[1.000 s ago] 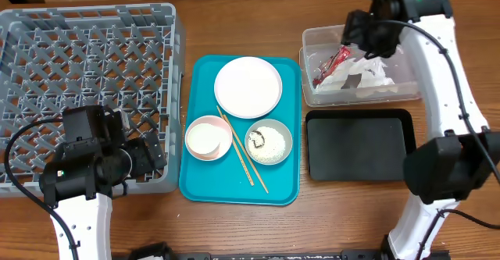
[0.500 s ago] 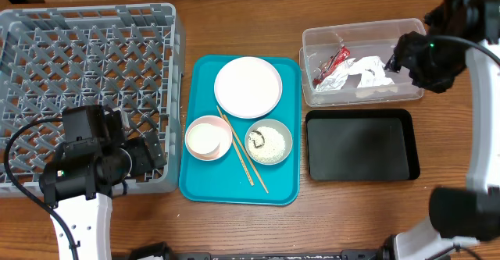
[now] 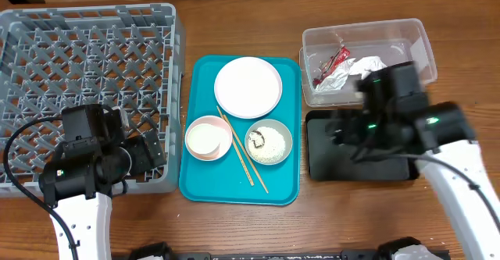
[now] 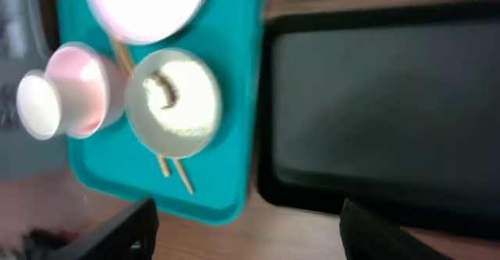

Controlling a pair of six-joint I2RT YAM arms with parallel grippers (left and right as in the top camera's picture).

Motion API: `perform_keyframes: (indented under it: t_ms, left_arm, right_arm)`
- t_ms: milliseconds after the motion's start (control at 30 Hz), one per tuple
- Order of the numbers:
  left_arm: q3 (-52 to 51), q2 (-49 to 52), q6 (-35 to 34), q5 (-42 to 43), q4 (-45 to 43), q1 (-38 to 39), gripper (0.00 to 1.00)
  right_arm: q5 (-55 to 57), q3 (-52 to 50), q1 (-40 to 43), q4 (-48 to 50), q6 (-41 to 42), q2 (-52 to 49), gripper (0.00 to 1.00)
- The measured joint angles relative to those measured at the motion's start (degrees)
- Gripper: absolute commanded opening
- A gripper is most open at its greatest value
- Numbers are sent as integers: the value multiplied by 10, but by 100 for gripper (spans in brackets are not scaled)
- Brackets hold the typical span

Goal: Sort waste into correct bins and load items into the dishwasher
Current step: 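Grasp the rim of the grey rice bowl with the right gripper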

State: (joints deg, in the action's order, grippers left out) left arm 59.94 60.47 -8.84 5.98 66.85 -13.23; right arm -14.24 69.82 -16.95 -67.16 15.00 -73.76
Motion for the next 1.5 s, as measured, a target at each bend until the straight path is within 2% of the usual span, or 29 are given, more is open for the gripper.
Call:
perform_keyframes:
  t_ms: [200, 333, 467, 800, 1133, 1300, 1500]
  left_arm:
    - [0, 0, 0, 0, 0, 0, 100]
    - [0, 0, 0, 0, 0, 0, 100]
    - [0, 0, 0, 0, 0, 0, 100]
    - [0, 0, 0, 0, 0, 0, 100]
    - [0, 0, 0, 0, 0, 0, 100]
    - [0, 0, 0, 0, 0, 0, 100]
    - [0, 0, 0, 0, 0, 0, 100]
  right_arm:
    - [12, -11, -178, 110, -1, -71, 72]
    - [26, -11, -247, 159, -2, -148, 58]
    - [35, -13, -282, 196, 10, -221, 55]
    - [64, -14, -292, 263, 29, -300, 40]
    - [73, -14, -293, 264, 30, -313, 35]
    - [75, -14, -300, 259, 30, -327, 22]
    - [98, -14, -301, 255, 38, -327, 13]
